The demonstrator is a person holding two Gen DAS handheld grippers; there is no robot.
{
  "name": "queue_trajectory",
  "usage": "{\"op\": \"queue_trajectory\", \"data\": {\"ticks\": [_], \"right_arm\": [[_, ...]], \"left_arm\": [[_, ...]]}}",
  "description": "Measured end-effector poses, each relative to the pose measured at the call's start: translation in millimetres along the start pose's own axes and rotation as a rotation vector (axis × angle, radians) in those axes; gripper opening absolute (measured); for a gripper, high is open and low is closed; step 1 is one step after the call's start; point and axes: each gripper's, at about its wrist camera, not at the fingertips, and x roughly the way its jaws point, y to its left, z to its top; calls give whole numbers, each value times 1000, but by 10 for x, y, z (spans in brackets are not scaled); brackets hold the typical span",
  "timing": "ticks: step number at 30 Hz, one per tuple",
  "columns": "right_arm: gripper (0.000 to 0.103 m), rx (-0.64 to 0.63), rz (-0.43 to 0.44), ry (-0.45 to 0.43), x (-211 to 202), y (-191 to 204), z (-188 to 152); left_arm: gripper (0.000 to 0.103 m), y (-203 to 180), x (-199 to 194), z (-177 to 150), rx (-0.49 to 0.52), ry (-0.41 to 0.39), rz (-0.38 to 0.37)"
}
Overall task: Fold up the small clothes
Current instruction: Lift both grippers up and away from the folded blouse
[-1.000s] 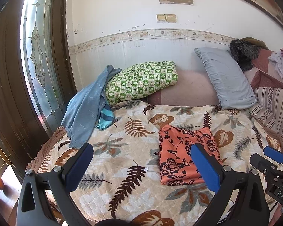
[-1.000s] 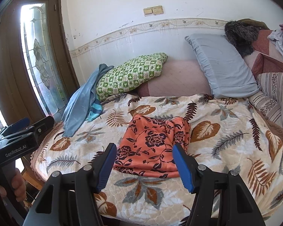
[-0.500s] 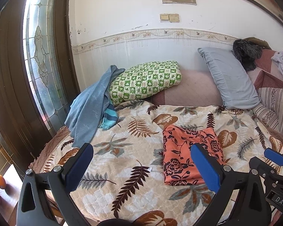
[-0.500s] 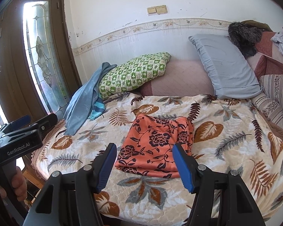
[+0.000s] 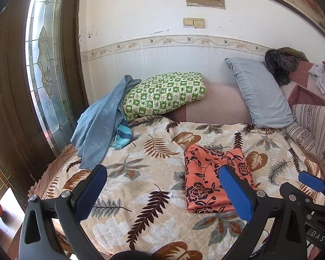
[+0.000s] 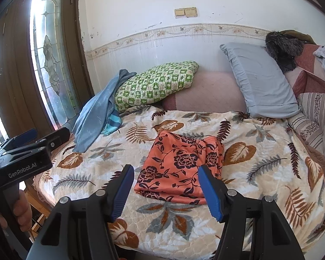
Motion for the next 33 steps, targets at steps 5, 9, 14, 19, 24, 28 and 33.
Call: {"op": "queue_trajectory", "data": {"ticks": [5, 9, 14, 19, 24, 28, 33], "right_arm": [[65, -22, 6, -8, -88, 73, 7], [65, -30, 5, -32, -222, 101, 46], [65, -26, -6, -60, -347, 72, 103], [65, -8, -6, -55, -338, 2, 112], [65, 2, -4, -57, -303, -29, 127], [65, 16, 10, -39, -219, -31, 124], [65, 20, 29, -27, -47, 27, 140]], "left_arm": [[103, 14, -107, 18, -5, -6, -16], [103, -15, -235, 56, 4, -27, -28], [103, -44, -325, 106, 0, -42, -51], [103, -46, -294, 122, -21, -40, -83], [103, -88, -213, 103, -1, -18, -75], [103, -79, -125, 68, 15, 8, -64], [103, 5, 22, 33, 17, 25, -42]]}}
